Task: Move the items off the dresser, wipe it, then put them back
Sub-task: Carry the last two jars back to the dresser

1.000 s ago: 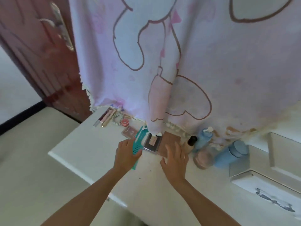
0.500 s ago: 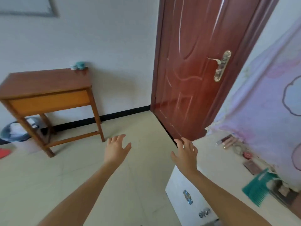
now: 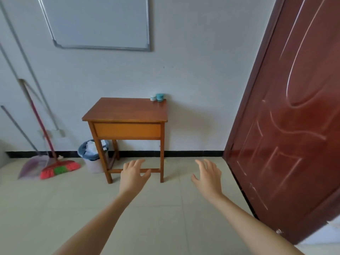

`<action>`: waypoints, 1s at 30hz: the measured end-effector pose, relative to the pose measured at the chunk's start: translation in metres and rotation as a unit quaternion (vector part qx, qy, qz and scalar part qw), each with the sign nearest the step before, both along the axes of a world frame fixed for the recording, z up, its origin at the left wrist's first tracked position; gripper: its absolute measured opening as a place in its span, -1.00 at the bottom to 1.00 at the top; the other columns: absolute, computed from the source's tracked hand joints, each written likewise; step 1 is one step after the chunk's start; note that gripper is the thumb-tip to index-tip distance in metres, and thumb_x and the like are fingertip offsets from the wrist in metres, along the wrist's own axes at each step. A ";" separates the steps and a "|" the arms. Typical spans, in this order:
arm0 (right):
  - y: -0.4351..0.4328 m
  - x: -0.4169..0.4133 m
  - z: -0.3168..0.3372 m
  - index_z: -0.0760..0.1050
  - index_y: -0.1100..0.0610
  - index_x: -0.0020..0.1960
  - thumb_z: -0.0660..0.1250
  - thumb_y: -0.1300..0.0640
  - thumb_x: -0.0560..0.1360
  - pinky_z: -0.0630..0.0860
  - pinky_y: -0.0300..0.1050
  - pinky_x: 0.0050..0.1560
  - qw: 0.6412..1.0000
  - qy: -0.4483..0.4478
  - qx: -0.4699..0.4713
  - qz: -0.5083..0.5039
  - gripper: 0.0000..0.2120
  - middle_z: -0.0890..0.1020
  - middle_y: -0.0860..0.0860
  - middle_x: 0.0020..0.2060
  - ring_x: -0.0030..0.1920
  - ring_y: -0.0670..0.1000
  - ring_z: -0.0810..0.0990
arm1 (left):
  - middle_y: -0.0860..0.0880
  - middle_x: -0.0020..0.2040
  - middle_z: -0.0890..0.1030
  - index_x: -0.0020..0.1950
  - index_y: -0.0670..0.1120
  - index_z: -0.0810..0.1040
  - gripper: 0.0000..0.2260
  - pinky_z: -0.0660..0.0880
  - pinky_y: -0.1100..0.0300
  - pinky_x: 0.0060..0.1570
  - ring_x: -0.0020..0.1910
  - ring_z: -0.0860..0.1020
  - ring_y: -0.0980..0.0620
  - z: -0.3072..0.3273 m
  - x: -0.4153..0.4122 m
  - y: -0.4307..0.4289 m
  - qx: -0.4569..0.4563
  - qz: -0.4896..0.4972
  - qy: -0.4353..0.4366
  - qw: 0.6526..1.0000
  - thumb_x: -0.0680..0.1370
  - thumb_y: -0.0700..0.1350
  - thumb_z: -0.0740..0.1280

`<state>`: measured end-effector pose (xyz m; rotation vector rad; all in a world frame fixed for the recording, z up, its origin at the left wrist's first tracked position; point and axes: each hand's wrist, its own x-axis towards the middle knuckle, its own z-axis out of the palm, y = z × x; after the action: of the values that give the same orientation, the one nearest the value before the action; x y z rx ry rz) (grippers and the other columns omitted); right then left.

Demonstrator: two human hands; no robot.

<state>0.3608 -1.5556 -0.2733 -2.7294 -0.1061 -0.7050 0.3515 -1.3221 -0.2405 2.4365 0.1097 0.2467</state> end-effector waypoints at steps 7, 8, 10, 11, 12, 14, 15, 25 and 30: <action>0.014 0.143 0.016 0.52 0.22 0.16 0.51 0.15 0.30 0.47 0.12 0.01 0.996 0.009 0.039 0.079 -0.54 0.58 0.19 0.06 0.14 0.22 0.53 | -0.07 0.35 0.40 0.38 -0.07 0.34 -0.58 0.23 0.01 0.37 0.40 0.22 -0.05 0.022 0.120 0.012 0.004 0.060 0.001 0.998 0.54 -0.04 0.27; 0.016 0.163 0.017 0.50 0.22 0.19 0.49 0.14 0.33 0.45 0.12 0.06 0.995 0.014 0.044 0.088 -0.54 0.56 0.19 0.09 0.17 0.22 0.51 | -0.07 0.34 0.41 0.38 -0.07 0.35 -0.59 0.24 0.02 0.37 0.39 0.22 -0.05 0.024 0.135 0.013 0.003 0.068 -0.001 0.998 0.54 -0.04 0.27; 0.021 0.197 0.018 0.45 0.20 0.25 0.43 0.13 0.40 0.39 0.10 0.15 0.992 0.039 0.053 0.109 -0.55 0.52 0.17 0.17 0.25 0.19 0.44 | -0.08 0.31 0.43 0.37 -0.08 0.36 -0.59 0.25 0.02 0.35 0.37 0.25 -0.06 0.021 0.162 0.018 -0.012 0.092 -0.003 0.996 0.53 -0.05 0.28; 0.025 0.211 0.015 0.44 0.19 0.27 0.41 0.12 0.42 0.38 0.08 0.18 0.991 0.049 0.056 0.115 -0.55 0.50 0.16 0.19 0.27 0.17 0.42 | -0.08 0.30 0.44 0.36 -0.08 0.37 -0.59 0.26 0.02 0.34 0.36 0.26 -0.07 0.016 0.172 0.022 -0.022 0.104 0.001 0.994 0.53 -0.06 0.29; 0.029 0.224 0.011 0.42 0.18 0.28 0.40 0.10 0.43 0.37 0.06 0.19 0.989 0.060 0.058 0.120 -0.55 0.50 0.14 0.20 0.27 0.16 0.41 | -0.08 0.29 0.45 0.36 -0.08 0.38 -0.59 0.27 0.02 0.33 0.35 0.27 -0.07 0.010 0.181 0.027 -0.031 0.114 0.011 0.993 0.52 -0.07 0.30; 0.040 0.244 -0.001 0.40 0.14 0.30 0.36 0.05 0.46 0.35 -0.01 0.20 0.985 0.089 0.051 0.139 -0.55 0.48 0.08 0.21 0.28 0.10 0.39 | -0.09 0.25 0.47 0.33 -0.08 0.40 -0.61 0.29 0.03 0.30 0.31 0.30 -0.07 -0.006 0.193 0.036 -0.046 0.128 0.036 0.990 0.51 -0.06 0.32; 0.045 0.254 -0.007 0.38 0.12 0.31 0.34 0.04 0.47 0.34 -0.03 0.21 0.982 0.100 0.047 0.151 -0.55 0.47 0.06 0.21 0.28 0.08 0.38 | -0.10 0.24 0.49 0.31 -0.09 0.42 -0.63 0.30 0.02 0.29 0.29 0.31 -0.08 -0.013 0.200 0.041 -0.052 0.135 0.044 0.989 0.51 -0.07 0.32; 0.110 0.384 -0.010 0.28 0.09 0.38 0.26 0.02 0.51 0.25 -0.08 0.28 0.978 0.136 0.026 0.158 -0.54 0.37 0.02 0.30 0.32 0.03 0.31 | -0.08 0.22 0.50 0.30 -0.09 0.43 -0.64 0.32 0.04 0.24 0.29 0.34 -0.09 -0.027 0.339 0.112 -0.066 0.151 0.018 0.986 0.51 -0.08 0.31; 0.134 0.464 0.017 0.33 0.13 0.35 0.30 0.05 0.49 0.29 -0.01 0.25 0.987 0.115 0.025 0.107 -0.54 0.43 0.07 0.27 0.31 0.08 0.35 | -0.08 0.32 0.43 0.36 -0.08 0.36 -0.60 0.29 0.05 0.28 0.35 0.28 -0.08 -0.010 0.428 0.143 -0.063 0.093 0.003 0.994 0.54 -0.05 0.28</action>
<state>0.8247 -1.4214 -0.2560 -2.6761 -0.3182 -0.3260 0.7797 -1.1788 -0.2504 2.3028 0.3450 0.3068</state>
